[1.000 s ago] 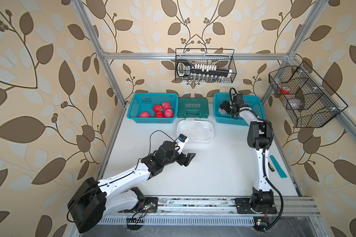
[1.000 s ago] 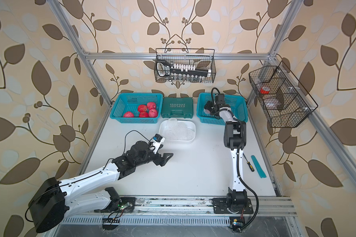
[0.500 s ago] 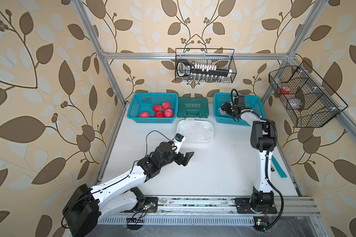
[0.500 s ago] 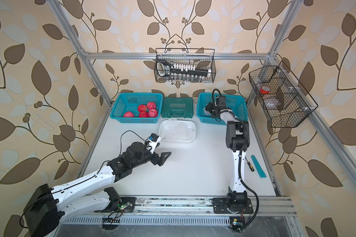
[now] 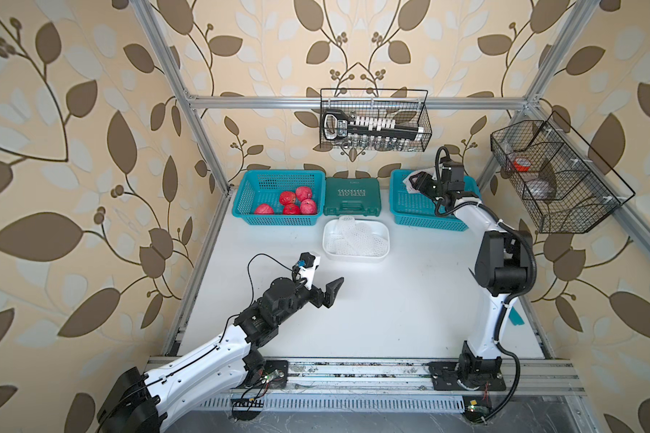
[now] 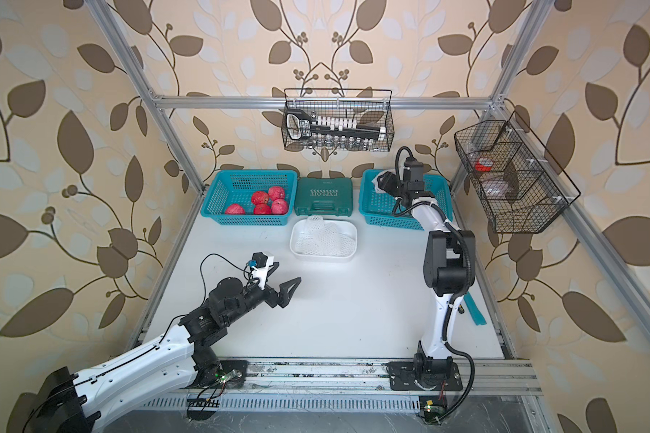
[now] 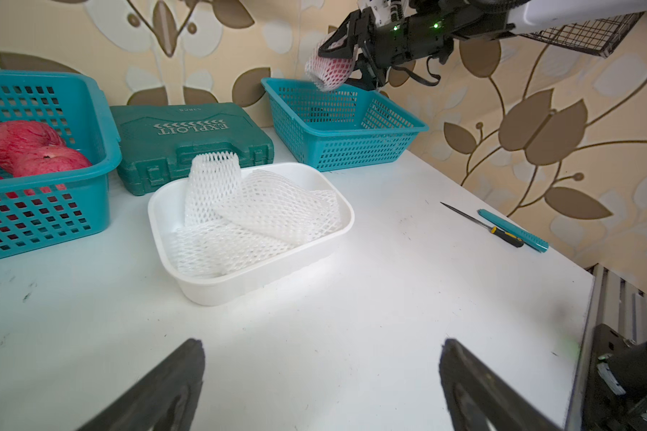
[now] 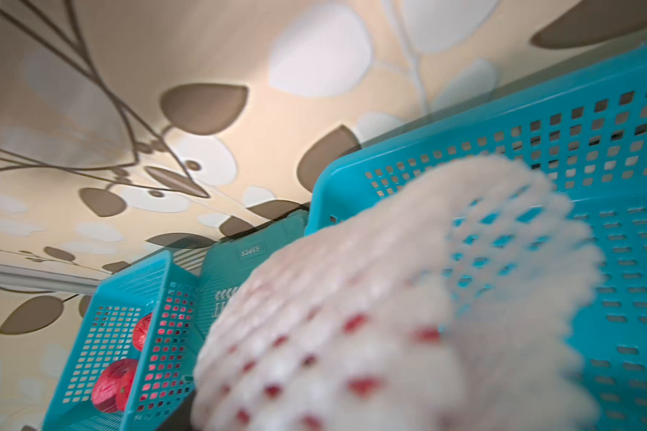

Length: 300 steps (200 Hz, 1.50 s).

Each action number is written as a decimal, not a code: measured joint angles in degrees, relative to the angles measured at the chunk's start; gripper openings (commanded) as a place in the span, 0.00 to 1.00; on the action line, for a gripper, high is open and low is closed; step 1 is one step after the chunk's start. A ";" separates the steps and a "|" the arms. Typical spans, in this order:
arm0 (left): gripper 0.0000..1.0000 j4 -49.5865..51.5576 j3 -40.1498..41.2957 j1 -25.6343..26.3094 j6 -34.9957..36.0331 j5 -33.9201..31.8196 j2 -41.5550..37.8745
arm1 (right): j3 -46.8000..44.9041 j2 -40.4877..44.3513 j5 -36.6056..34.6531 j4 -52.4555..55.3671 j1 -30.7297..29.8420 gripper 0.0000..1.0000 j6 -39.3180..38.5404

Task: Remove foam nets from apples
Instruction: Place the apple at the center of the board.

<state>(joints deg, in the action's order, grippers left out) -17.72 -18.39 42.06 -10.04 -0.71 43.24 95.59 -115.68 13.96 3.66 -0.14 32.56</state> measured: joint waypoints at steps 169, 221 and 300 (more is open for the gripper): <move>0.99 -1.99 2.27 0.00 -0.63 -4.07 6.29 | -68.98 49.99 -14.64 -21.53 -42.14 0.70 -18.58; 0.99 -1.51 2.29 0.00 -0.59 -8.11 8.13 | -66.23 37.70 -35.76 -21.33 -56.94 0.70 -27.45; 0.99 2.16 2.32 0.00 -0.68 -11.91 5.88 | -60.78 26.16 -45.13 -19.69 -59.28 0.80 -28.52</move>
<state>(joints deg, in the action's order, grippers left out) -15.55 -16.08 42.06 -10.72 -12.62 49.12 34.81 -89.52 -31.18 -16.03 -59.42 4.03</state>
